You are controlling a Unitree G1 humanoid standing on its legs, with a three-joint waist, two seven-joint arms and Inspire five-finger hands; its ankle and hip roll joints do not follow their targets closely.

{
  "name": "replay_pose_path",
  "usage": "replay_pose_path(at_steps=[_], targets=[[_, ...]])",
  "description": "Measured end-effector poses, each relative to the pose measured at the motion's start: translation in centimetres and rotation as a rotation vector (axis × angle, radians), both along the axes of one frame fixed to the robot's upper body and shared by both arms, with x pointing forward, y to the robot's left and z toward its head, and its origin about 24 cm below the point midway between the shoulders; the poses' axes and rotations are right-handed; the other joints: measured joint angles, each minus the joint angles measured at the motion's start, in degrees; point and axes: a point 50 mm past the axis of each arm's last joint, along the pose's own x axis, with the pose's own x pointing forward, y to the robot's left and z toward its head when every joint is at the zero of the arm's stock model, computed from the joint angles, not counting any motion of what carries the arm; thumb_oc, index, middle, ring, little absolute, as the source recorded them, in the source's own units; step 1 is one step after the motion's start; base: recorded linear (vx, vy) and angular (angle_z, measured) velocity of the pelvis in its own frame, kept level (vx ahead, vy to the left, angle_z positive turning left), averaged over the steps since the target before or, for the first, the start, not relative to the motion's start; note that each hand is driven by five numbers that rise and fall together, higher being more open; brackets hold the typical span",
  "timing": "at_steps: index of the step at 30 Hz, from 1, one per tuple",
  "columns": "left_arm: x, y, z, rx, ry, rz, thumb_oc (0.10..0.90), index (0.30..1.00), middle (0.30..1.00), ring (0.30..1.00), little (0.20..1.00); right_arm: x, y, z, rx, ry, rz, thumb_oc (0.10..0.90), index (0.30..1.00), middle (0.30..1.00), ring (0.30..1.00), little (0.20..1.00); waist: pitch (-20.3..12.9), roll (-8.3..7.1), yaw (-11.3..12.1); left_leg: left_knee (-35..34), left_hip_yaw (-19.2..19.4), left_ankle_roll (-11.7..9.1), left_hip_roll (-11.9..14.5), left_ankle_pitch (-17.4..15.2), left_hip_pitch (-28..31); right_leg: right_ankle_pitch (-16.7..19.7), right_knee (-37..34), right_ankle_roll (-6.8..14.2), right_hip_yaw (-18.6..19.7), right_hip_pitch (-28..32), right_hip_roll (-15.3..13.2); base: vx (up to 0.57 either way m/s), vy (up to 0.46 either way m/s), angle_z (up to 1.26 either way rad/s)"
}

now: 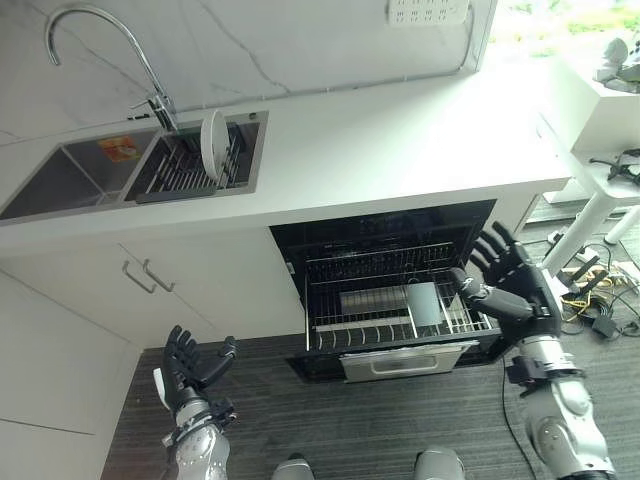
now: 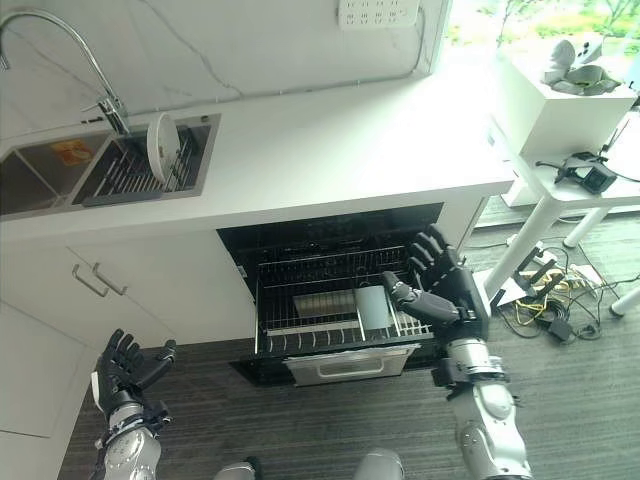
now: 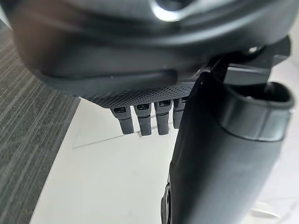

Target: Place the dishes in the dishwasher.

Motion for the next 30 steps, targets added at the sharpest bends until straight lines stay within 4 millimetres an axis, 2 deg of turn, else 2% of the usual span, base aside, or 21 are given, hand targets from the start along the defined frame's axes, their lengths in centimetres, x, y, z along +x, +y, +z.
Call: replay_pose_path(at_steps=[3,4,5,6,7,8,9,10,12,14,16,17,18,19,20,21,22,24,27,28,30], targets=[[0.9,-0.6,-0.8,0.017,0.088,-0.104,0.8,0.9,0.9,0.9,0.9,0.0,0.8,0.0,0.072,-0.038,-0.036,0.8,0.9,0.9,0.9,0.9,1.1,-2.26,0.7,2.8,1.4,3.9,-5.4,-2.0,-0.6,8.8,-4.7,-3.5,3.4,1.3,-3.6,0.16,0.384,0.1],[0.7,-0.7,-1.5,0.027,0.151,-0.142,0.8,0.9,0.9,0.9,0.9,0.1,1.6,-0.1,0.096,-0.045,-0.021,0.8,0.9,0.9,0.9,0.9,1.1,-1.81,1.6,2.9,2.3,4.6,-5.1,-2.1,-0.4,12.1,-5.7,-4.0,3.2,0.9,-3.8,0.06,0.254,-0.77],[-0.5,-0.4,-3.1,0.013,0.277,-0.172,0.8,0.9,0.9,0.9,0.9,0.6,3.3,-0.2,0.114,-0.046,0.034,0.8,0.9,0.9,0.9,0.9,1.2,-1.94,3.2,2.5,6.1,6.3,-5.1,-2.8,0.6,18.9,-6.3,-5.6,-0.6,-1.3,-4.0,0.1,0.289,-1.29],[-3.0,-0.2,-5.1,-0.023,0.437,-0.171,0.8,0.9,0.9,0.9,0.9,1.3,4.9,0.2,0.115,-0.064,0.104,0.8,0.9,0.9,0.9,0.9,2.2,-1.91,3.4,2.1,8.5,8.4,-4.2,-3.9,1.2,17.4,-2.7,-1.9,-4.6,-4.0,-3.2,0.15,0.262,-1.38],[-5.0,-0.7,-6.9,-0.096,0.57,-0.169,0.8,0.9,0.9,0.9,0.9,1.4,4.9,0.8,0.104,-0.063,0.11,0.8,0.9,0.9,0.9,0.9,3.1,-0.59,3.8,-0.7,9.3,9.2,-3.0,-2.9,2.5,5.8,4.3,-1.2,-6.1,-4.8,4.8,0.19,0.239,-0.88],[-7.0,-1.0,-8.1,-0.158,0.663,-0.175,0.8,0.9,0.9,0.9,0.9,1.4,4.8,1.1,0.1,-0.07,0.104,0.8,0.9,0.9,0.9,0.9,3.1,-0.92,3.4,-3.8,9.5,9.6,-3.9,-1.7,3.8,1.7,5.5,-1.3,-7.5,-4.7,9.3,0.16,0.158,-0.34],[-7.0,-1.0,-8.1,-0.158,0.663,-0.175,0.8,0.9,0.9,0.9,0.9,1.4,4.8,1.1,0.1,-0.07,0.104,0.8,0.9,0.9,0.9,0.9,3.1,-0.92,3.4,-3.8,9.5,9.6,-3.9,-1.7,3.8,1.7,5.5,-1.3,-7.5,-4.7,9.3,0.12,0.068,0.04],[-10.0,-1.7,-9.9,-0.285,0.825,-0.202,0.8,0.9,0.9,0.9,0.9,1.2,4.3,1.9,0.082,-0.095,0.093,0.8,0.9,0.9,0.9,0.9,3.0,-1.57,2.3,-9.6,9.7,9.3,-6.0,0.5,6.2,-3.3,5.2,-3.3,-9.2,-4.6,15.7,0.13,0.022,0.1],[-13.2,-2.3,-10.9,-0.447,0.937,-0.194,0.8,0.9,0.9,0.9,0.9,0.9,3.2,3.6,0.028,-0.146,0.084,0.8,0.9,0.9,0.9,0.9,3.0,-3.46,2.0,-12.6,11.6,9.3,-10.2,1.2,7.9,-4.3,5.7,-5.1,-14.2,-6.2,16.7,0.16,-0.022,-0.02],[-14.9,-2.5,-11.3,-0.453,1.072,-0.292,0.8,0.9,0.9,0.9,0.9,0.8,2.6,4.6,0.01,-0.179,0.073,0.8,0.9,0.9,0.9,0.9,2.8,-3.24,1.3,-13.3,11.6,9.4,-13.0,0.8,8.2,-5.5,6.1,-7.6,-13.0,-8.6,16.5,0.22,0.046,0.04],[-16.0,-2.9,-11.5,-0.489,1.137,-0.296,0.8,0.9,0.9,0.9,0.9,0.8,1.7,4.7,-0.028,-0.163,0.069,0.8,0.9,0.9,0.9,0.9,2.3,-2.15,-1.3,-15.9,10.2,8.5,-14.9,0.5,9.5,-6.3,6.4,-9.1,-9.7,-9.4,16.8,0.19,0.02,0.41],[-16.7,-3.3,-11.6,-0.509,1.156,-0.281,0.8,0.9,0.9,0.9,0.9,0.9,1.3,4.4,-0.044,-0.14,0.06,0.8,0.9,0.9,0.9,0.9,1.2,-1.48,-1.3,-17.8,12.8,2.0,-15.0,-1.6,11.6,-6.3,4.9,-11.1,-8.9,-8.2,16.8,0.08,-0.009,0.23],[-17.5,-3.1,-11.6,-0.522,1.164,-0.248,0.8,0.9,0.9,0.9,0.9,0.8,1.0,4.1,-0.044,-0.122,0.047,0.8,0.9,0.9,0.9,0.9,0.7,-1.86,-0.9,-11.5,15.0,-2.0,-14.0,0.9,10.7,-4.4,2.2,-16.7,-7.5,-5.9,15.8,0.1,0.054,-0.01],[-17.0,-2.8,-11.5,-0.512,1.142,-0.241,0.8,0.9,0.9,0.9,0.9,0.9,0.6,4.0,-0.05,-0.115,0.031,0.8,0.9,0.9,0.9,0.9,0.8,-2.32,-0.2,-0.2,11.6,-2.0,-14.3,2.4,5.4,-5.4,2.4,-17.3,-6.9,-5.3,14.1,0.14,0.104,0.01],[-16.1,-2.7,-11.4,-0.496,1.106,-0.249,0.8,0.9,0.9,0.9,0.9,1.0,0.1,3.7,-0.044,-0.098,0.009,0.8,0.9,0.9,0.9,0.9,0.9,-2.63,0.9,10.1,10.4,-0.8,-12.3,2.0,-1.2,-4.9,0.0,-16.9,-6.5,-3.5,14.0,0.22,0.201,-0.16],[-15.7,-2.5,-11.3,-0.492,1.081,-0.245,0.8,0.9,0.9,0.9,0.9,1.1,0.1,3.2,-0.018,-0.092,-0.001,0.8,0.9,0.9,0.9,0.9,0.9,-2.55,1.5,6.3,8.9,1.7,-10.9,1.0,-2.3,-4.6,-1.1,-16.3,-5.9,-2.3,14.4,0.23,0.226,-0.35],[-15.1,-2.4,-11.2,-0.484,1.07,-0.251,0.8,0.9,0.9,0.9,0.9,1.3,0.4,3.0,-0.009,-0.085,0.005,0.8,0.9,0.9,0.9,0.9,0.8,-2.46,2.1,-1.5,7.0,2.3,-9.1,1.4,-2.5,-5.1,-1.3,-14.4,-4.5,-1.6,15.0,0.26,0.249,-0.49],[-15.7,-2.2,-11.3,-0.476,1.095,-0.227,0.8,0.9,0.9,0.9,0.9,2.4,1.6,3.5,-0.003,-0.102,0.052,0.8,0.9,0.9,0.9,0.9,0.9,-2.05,2.4,-12.8,3.4,1.6,-5.2,4.3,-5.1,-5.7,-1.7,-13.7,-2.0,-1.3,16.7,0.29,0.237,-0.69],[-16.4,-2.8,-11.5,-0.517,1.129,-0.208,0.8,0.9,0.9,0.9,0.9,2.8,2.3,3.7,-0.009,-0.109,0.076,0.8,0.9,0.9,0.9,0.9,0.8,-0.56,2.4,-11.4,-1.9,-0.2,1.0,8.4,-9.2,-7.2,-1.1,-12.1,0.6,1.6,18.8,0.25,0.234,-0.79],[-16.9,-3.3,-11.6,-0.54,1.146,-0.206,0.8,0.9,0.9,0.9,0.9,2.6,2.2,3.7,-0.014,-0.108,0.076,0.8,0.9,0.9,0.9,0.9,0.8,-0.88,2.3,-9.8,-1.9,0.3,2.7,9.0,-9.0,-8.4,-0.5,-12.6,2.0,3.0,18.5,0.35,0.356,-0.76],[-17.1,-3.9,-11.8,-0.559,1.15,-0.219,0.8,0.9,0.9,0.9,0.9,2.3,1.9,4.1,-0.016,-0.127,0.066,0.8,0.9,0.9,0.9,0.9,0.5,-0.5,1.5,-7.1,-2.0,0.4,3.5,8.8,-8.9,-9.8,-0.2,-10.4,4.8,4.9,17.3,0.38,0.412,-0.65]])
